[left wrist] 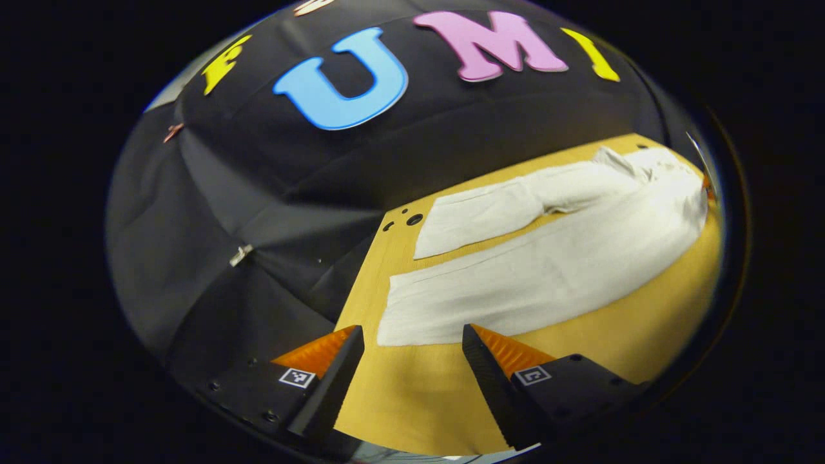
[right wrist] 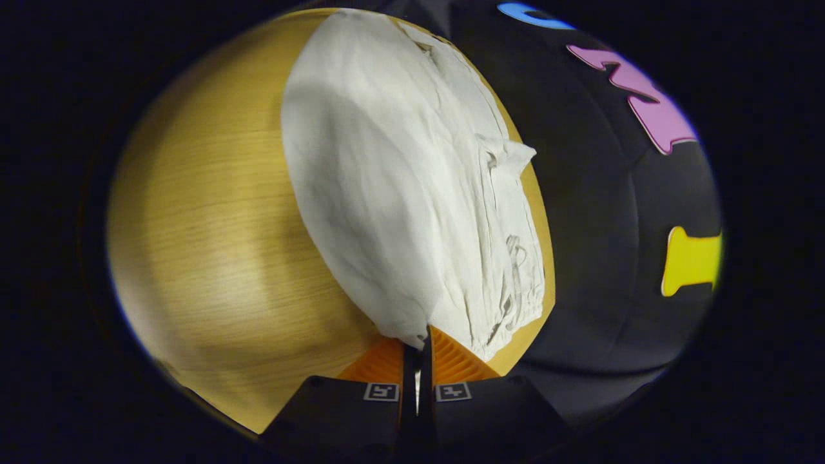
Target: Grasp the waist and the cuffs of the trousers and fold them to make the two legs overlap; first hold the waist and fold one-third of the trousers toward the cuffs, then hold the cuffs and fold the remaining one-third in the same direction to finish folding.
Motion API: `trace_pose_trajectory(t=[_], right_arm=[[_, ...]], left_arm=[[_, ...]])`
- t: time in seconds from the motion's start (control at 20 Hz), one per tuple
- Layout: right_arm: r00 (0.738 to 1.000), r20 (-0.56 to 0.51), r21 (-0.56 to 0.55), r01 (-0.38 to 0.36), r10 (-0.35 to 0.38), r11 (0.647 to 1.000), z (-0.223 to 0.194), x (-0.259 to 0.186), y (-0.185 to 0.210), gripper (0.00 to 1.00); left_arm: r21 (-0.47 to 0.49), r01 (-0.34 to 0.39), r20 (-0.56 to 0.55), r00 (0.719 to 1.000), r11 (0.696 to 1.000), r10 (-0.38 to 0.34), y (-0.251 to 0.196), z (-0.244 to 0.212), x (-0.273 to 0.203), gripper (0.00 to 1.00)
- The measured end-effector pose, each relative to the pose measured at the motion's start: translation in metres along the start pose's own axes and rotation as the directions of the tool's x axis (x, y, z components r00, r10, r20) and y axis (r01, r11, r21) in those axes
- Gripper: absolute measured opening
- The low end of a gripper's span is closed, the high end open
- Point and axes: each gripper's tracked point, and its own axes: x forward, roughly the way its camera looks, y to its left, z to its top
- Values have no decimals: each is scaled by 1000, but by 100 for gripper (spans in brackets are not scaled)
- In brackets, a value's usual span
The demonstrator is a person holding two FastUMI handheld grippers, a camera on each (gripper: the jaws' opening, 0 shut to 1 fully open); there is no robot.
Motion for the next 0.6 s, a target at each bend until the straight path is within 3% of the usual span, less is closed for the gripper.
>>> trace_pose_trajectory(t=[0.1,0.25,0.45,0.6], right_arm=[[1000,3,-46,-2,2,999,2,-1,1,6],[1000,-10,-100,13,-14,995,0,-1,3,6],[999,-26,-131,15,-18,991,0,-1,4,6],[999,-29,-164,24,-29,986,2,-4,7,6]], left_arm=[[125,38,-17,999,991,-37,0,-14,18,96],[318,68,-54,997,946,-53,13,-38,44,96],[508,151,-119,987,848,-104,16,-73,79,96],[643,187,-139,982,742,-127,14,-85,98,96]])
